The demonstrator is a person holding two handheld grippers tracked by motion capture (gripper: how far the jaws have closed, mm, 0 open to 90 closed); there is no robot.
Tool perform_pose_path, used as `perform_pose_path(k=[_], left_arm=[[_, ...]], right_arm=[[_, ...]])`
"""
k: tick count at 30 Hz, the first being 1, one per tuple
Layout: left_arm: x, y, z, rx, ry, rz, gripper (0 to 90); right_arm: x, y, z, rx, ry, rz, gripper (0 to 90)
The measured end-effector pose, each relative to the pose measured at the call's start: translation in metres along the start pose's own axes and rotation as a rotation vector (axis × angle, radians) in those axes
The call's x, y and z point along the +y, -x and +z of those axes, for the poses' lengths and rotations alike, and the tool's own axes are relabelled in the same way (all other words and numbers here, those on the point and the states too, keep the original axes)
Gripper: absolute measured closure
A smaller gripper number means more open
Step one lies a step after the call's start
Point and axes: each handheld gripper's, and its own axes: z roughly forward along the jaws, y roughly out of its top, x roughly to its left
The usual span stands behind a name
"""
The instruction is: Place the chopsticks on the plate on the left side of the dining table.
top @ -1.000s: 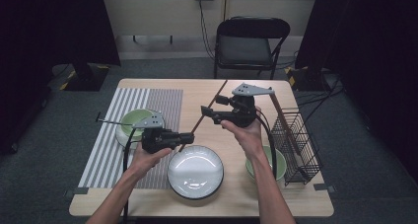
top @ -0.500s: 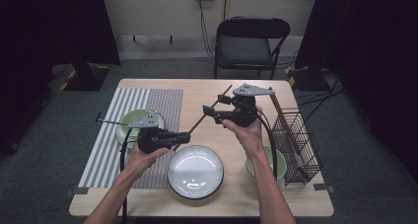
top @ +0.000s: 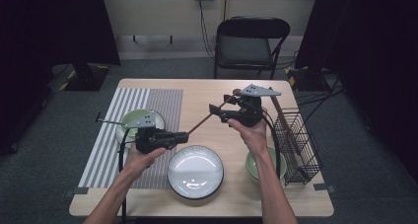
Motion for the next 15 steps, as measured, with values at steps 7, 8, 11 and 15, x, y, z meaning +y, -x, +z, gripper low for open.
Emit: perform_pose_path(k=[7, 8, 11, 15], left_arm=[[0.0001, 0.0015, -0.0034, -0.002, -0.003, 0.002, 84.0], [0.0003, 0.0013, -0.0041, -0.006, -0.002, 0.005, 84.0], [0.0003, 0.0003, -0.0063, -0.005, 0.003, 0.001, 84.0], [0.0003, 0.0004, -0.0079, -0.001, 0.004, 0.000, 84.0]], right_arm=[[-0.0028, 0.0045, -0.0033, -0.024, 0.011, 0.001, 27.2], [-0.0034, 0.0053, -0.0041, -0.024, 0.017, 0.003, 27.4], [-0.0055, 0.0073, -0.0052, -0.036, 0.016, 0.006, 27.6], [-0.0082, 0.0094, -0.0045, -0.040, 0.013, 0.008, 27.6]])
